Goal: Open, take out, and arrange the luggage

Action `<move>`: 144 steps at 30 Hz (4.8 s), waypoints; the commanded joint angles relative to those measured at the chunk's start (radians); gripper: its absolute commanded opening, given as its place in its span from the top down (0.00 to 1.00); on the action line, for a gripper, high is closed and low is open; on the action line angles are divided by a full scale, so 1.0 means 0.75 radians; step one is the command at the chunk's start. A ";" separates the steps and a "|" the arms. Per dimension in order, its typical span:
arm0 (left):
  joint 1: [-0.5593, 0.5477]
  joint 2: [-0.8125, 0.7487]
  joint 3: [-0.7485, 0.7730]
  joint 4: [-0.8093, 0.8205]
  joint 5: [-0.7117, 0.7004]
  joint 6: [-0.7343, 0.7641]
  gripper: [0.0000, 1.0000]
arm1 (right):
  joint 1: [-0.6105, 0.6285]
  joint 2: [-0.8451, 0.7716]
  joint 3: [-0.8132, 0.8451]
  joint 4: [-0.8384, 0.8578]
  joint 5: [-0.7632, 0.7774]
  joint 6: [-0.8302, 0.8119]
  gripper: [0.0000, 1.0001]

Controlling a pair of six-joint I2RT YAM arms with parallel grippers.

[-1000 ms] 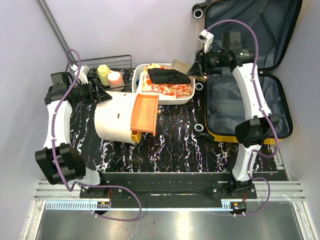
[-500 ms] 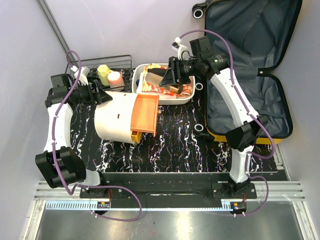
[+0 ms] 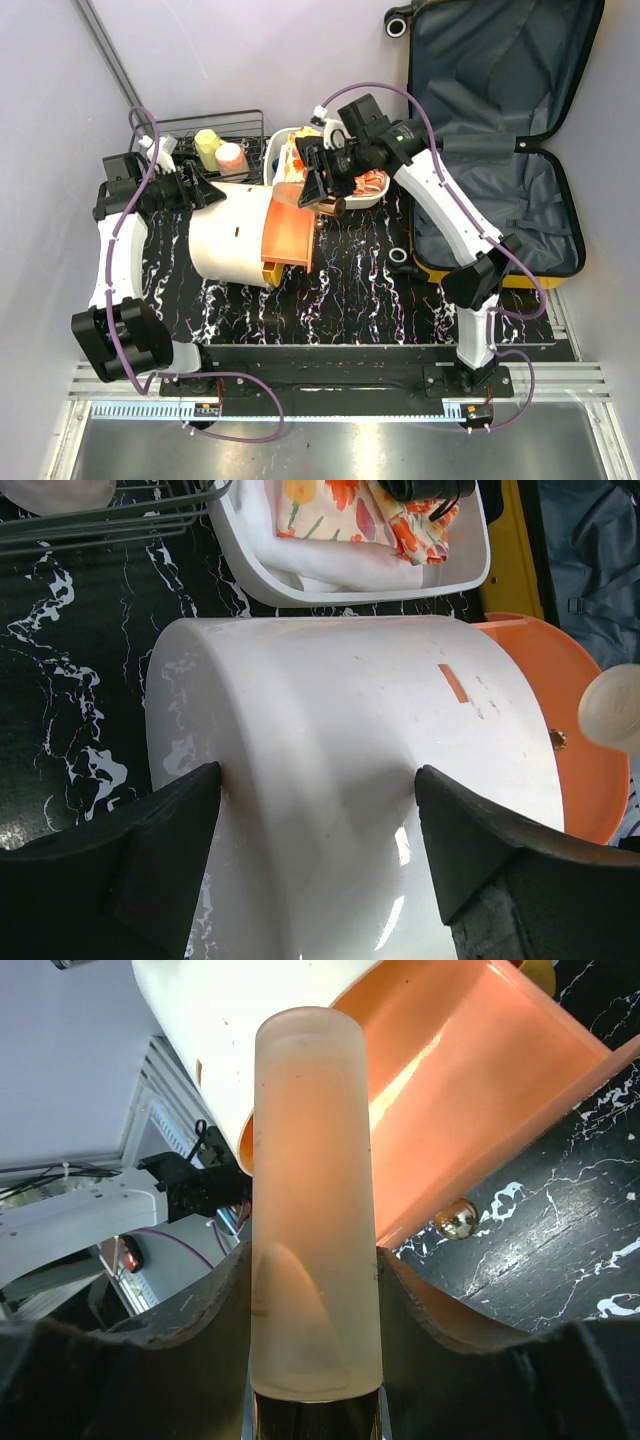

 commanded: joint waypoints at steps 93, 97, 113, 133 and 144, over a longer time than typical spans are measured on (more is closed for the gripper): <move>0.003 0.126 -0.151 -0.080 -0.021 0.027 0.25 | -0.245 -0.470 -0.953 0.530 -0.379 -1.208 0.52; 0.001 0.135 -0.149 -0.078 -0.019 0.025 0.25 | -0.169 -0.368 -0.918 0.585 -0.370 -1.263 0.56; -0.003 0.120 -0.201 -0.066 -0.013 0.021 0.27 | 0.050 -0.073 -0.560 0.749 -0.393 -1.235 0.56; 0.009 0.129 -0.188 -0.074 -0.021 0.027 0.27 | 0.085 -0.166 -0.678 0.988 -0.262 -1.004 0.50; 0.062 0.120 0.032 -0.150 -0.052 0.123 0.18 | 0.068 -0.235 -1.082 1.196 -0.276 -0.951 0.50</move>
